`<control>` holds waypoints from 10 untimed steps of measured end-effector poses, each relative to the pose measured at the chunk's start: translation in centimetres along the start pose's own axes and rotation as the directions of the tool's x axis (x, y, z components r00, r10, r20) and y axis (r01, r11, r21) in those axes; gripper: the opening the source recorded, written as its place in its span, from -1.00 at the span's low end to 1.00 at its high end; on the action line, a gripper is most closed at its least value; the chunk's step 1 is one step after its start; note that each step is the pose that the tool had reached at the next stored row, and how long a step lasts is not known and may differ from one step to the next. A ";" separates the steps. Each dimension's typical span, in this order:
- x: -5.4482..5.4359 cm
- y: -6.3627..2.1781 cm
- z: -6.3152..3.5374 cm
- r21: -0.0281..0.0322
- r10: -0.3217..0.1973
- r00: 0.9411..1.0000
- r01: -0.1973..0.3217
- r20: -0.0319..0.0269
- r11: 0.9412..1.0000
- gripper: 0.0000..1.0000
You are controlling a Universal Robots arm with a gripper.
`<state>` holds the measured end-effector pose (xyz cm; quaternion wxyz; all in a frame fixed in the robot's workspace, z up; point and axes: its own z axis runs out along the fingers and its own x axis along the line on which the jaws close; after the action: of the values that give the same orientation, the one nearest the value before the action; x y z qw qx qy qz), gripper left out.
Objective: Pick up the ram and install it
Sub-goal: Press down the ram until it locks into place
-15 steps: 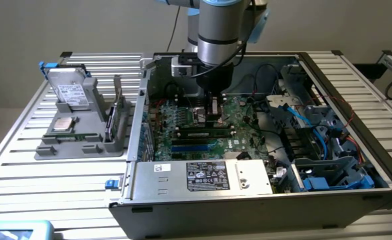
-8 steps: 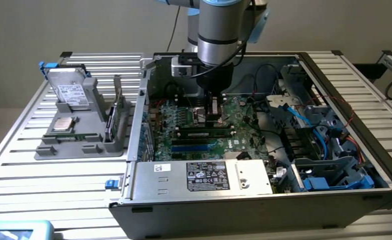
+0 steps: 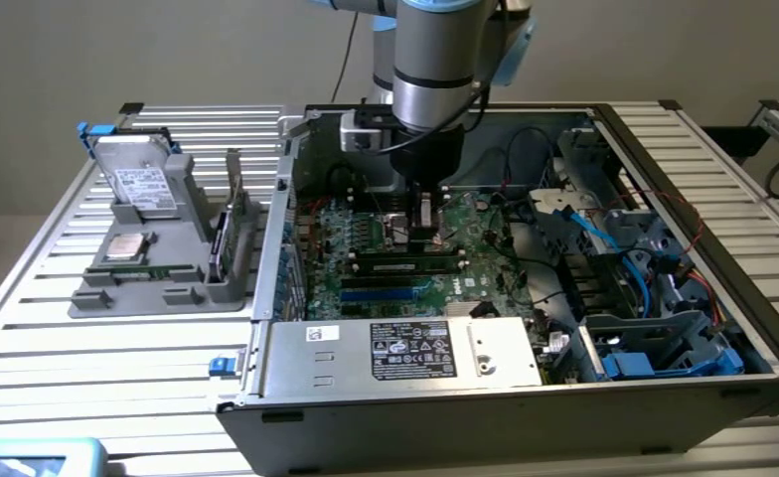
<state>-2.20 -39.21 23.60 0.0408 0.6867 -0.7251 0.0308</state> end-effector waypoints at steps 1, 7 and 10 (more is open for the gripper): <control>0.0 0.00 0.00 -0.001 0.014 1.000 -0.014 0.000 1.000 -0.79; 0.0 0.00 0.01 -0.010 0.102 0.995 -0.102 0.001 0.995 -0.79; 0.0 0.00 0.01 -0.015 0.148 0.989 -0.148 0.001 0.989 -0.79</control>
<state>-2.20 -39.21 23.59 0.0430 0.6307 -0.7744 0.0277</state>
